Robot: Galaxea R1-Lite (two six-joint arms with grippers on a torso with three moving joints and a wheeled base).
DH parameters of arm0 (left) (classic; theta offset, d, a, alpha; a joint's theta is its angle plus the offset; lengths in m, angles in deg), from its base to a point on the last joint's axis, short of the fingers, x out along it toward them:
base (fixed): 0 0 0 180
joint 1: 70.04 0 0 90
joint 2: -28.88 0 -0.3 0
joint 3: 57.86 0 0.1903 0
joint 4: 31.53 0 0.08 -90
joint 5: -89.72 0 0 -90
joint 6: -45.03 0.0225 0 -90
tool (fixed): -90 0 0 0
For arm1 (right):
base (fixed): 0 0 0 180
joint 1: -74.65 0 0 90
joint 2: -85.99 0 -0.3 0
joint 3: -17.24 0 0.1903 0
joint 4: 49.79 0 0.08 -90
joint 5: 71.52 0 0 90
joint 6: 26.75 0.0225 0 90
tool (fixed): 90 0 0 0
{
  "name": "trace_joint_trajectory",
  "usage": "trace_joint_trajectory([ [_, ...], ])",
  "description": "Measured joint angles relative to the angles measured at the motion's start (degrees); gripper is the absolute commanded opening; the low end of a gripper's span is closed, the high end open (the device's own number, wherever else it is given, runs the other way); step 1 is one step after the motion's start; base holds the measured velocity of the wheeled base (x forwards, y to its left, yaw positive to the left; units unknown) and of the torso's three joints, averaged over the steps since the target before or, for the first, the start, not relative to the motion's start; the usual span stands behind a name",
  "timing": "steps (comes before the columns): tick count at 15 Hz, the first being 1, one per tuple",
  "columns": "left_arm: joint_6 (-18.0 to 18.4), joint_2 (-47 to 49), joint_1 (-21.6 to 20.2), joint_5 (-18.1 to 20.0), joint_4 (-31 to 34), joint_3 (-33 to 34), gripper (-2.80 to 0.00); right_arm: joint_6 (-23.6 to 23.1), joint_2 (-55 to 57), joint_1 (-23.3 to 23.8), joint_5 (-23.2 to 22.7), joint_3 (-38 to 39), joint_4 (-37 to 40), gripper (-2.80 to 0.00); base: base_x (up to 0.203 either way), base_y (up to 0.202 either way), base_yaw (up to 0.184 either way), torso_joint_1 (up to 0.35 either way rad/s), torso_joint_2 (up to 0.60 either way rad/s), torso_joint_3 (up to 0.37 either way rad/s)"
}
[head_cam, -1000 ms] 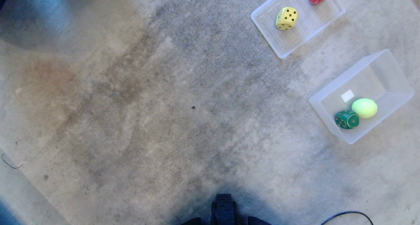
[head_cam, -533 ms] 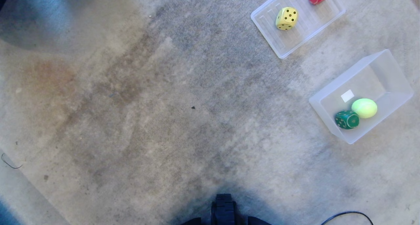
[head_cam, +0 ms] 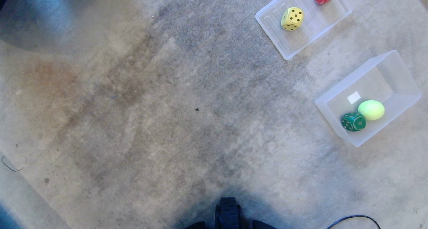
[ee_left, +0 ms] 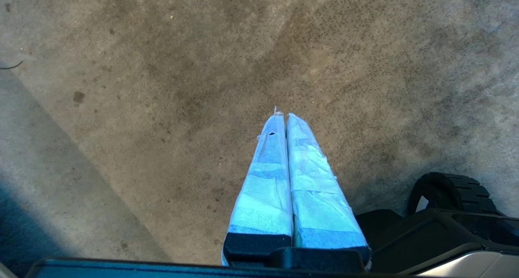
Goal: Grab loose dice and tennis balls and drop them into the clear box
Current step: Pick up toys out of the box
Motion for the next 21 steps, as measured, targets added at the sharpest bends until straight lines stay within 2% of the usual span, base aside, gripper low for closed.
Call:
trace_joint_trajectory([
  [6, 0.3, 0.0, 0.0, 0.1, 0.0, 0.0, -2.80, 0.0, 0.0, 0.0, 0.0, 0.0, 0.0, -2.80, 0.000, 0.000, 0.000, 0.001, 0.00, 0.012],
  [11, 0.1, 0.0, 0.0, 0.1, 0.0, 0.0, -2.80, 0.0, 0.0, 0.0, 0.0, 0.0, 0.0, -2.80, 0.000, 0.000, 0.000, 0.003, 0.00, 0.184],
  [21, 0.4, 0.0, 0.0, 0.0, 0.1, 0.0, -2.80, -1.3, 0.0, 0.0, -0.2, 0.1, 0.0, -2.80, 0.000, 0.000, 0.000, 0.001, 0.00, 0.017],
])
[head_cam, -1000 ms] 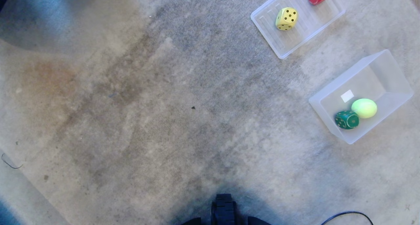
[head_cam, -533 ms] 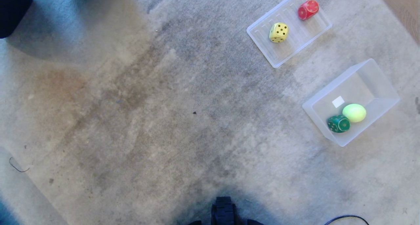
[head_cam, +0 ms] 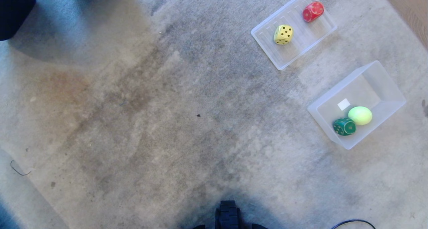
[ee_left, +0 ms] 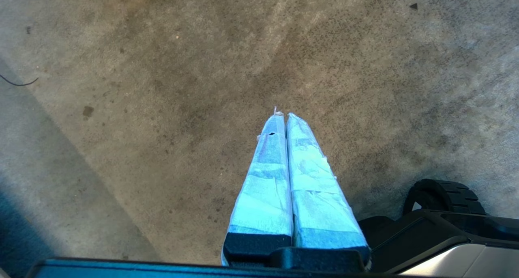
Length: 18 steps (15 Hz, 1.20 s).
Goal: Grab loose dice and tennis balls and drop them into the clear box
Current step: Pick up toys out of the box
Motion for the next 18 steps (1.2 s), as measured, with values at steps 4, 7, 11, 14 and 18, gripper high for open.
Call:
trace_joint_trajectory([
  [4, 0.2, 0.0, 0.0, 0.2, 0.0, 0.0, -2.80, 0.2, 0.0, 0.0, 0.1, 0.0, 0.0, -2.80, 0.000, 0.000, 0.000, 0.000, 0.00, 0.000],
  [7, 0.0, 0.0, 0.0, 0.0, 0.0, 0.0, -2.80, 0.2, 0.0, 0.0, 0.0, 0.0, 0.0, -2.80, 0.000, 0.000, 0.000, 0.000, 0.00, 0.000],
  [11, -0.2, 0.0, 0.0, 0.0, -0.1, 0.0, -2.80, 0.2, 0.0, 0.0, 0.1, 0.0, 0.0, -2.80, 0.000, 0.000, 0.000, 0.000, 0.00, 0.000],
  [14, -0.2, 0.0, 0.0, 0.0, -0.1, 0.0, -2.80, 0.2, 0.0, 0.0, 0.0, 0.0, 0.0, -2.80, 0.000, 0.000, 0.000, 0.000, 0.00, 0.000],
  [18, 0.1, 0.0, 0.0, 0.1, -0.1, 0.0, -2.80, 0.1, 0.0, 0.0, 0.0, 0.0, 0.0, -2.80, 0.052, 0.000, -0.002, 0.001, 0.00, 0.005],
])
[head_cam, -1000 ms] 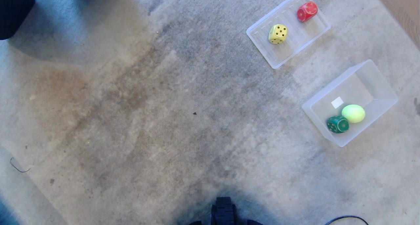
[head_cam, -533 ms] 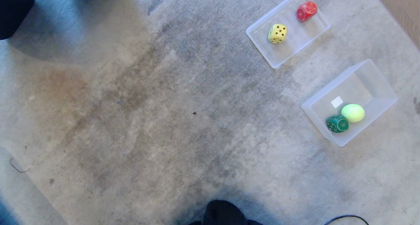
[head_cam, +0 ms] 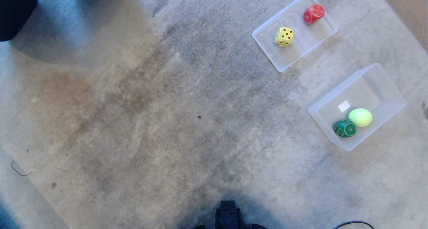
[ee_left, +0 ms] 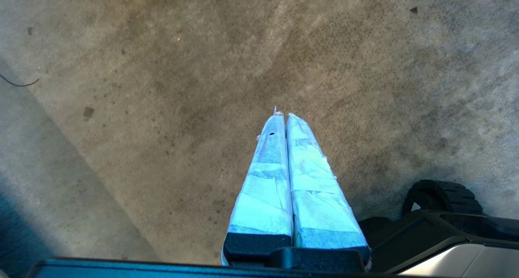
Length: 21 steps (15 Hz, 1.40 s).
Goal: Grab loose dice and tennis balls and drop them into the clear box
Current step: Pick up toys out of the box
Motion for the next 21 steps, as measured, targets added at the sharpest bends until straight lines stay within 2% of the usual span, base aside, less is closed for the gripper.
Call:
trace_joint_trajectory([
  [17, 0.1, 0.0, 0.0, 0.0, 0.0, 0.0, -2.80, -0.1, 0.0, 0.0, 0.0, 0.0, 0.0, -2.80, 0.184, 0.000, 0.000, 0.002, 0.00, 0.001],
  [21, 0.0, 0.0, 0.0, 0.0, 0.0, 0.0, -2.80, 0.0, 0.0, 0.0, 0.0, 0.0, 0.0, -2.80, 0.051, 0.000, -0.001, 0.001, 0.00, 0.001],
])
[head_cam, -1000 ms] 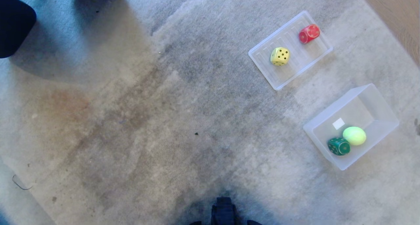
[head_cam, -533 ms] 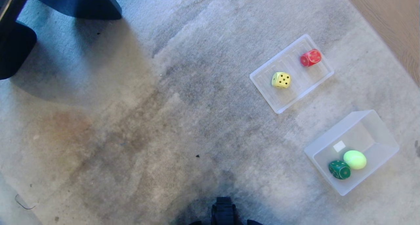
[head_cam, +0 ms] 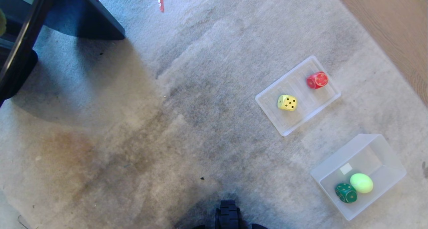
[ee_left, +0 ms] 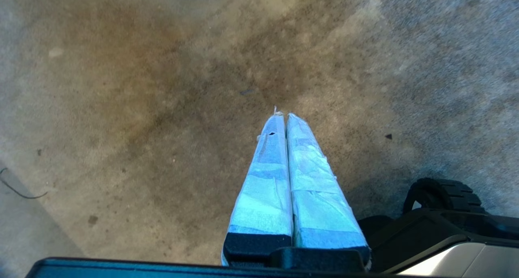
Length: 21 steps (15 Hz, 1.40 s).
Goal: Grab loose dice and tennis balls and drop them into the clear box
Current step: Pick up toys out of the box
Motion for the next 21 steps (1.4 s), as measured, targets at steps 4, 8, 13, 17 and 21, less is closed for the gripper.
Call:
trace_joint_trajectory([
  [4, -0.1, 0.0, 0.0, -0.1, 0.1, 0.0, -2.80, 0.0, 0.0, 0.0, 0.0, -0.1, 0.0, -2.80, 0.000, 0.000, 0.000, 0.000, 0.00, 0.000],
  [8, 0.0, 0.0, -0.1, 0.0, 0.0, 0.0, -2.80, 0.0, 0.0, -0.1, 0.0, -0.1, 0.4, -2.80, 0.001, -0.002, 0.021, 0.000, 0.00, 0.001],
  [13, -0.1, 0.0, 0.0, 0.0, 0.1, 0.0, -2.80, 0.0, 0.0, 0.0, 0.0, -0.1, 0.1, -2.80, 0.002, -0.008, 0.154, 0.002, 0.00, 0.005],
  [17, -0.2, 0.0, 0.0, 0.0, 0.0, 0.0, -2.80, 0.0, 0.0, 0.0, 0.0, 0.0, 0.0, -2.80, 0.001, -0.002, 0.048, 0.001, 0.00, 0.003],
  [21, -0.4, 0.0, 0.0, -0.1, -0.1, 0.0, -2.80, 0.0, 0.0, 0.0, 0.0, 0.0, 0.0, -2.80, 0.000, 0.000, 0.000, 0.000, 0.00, 0.000],
])
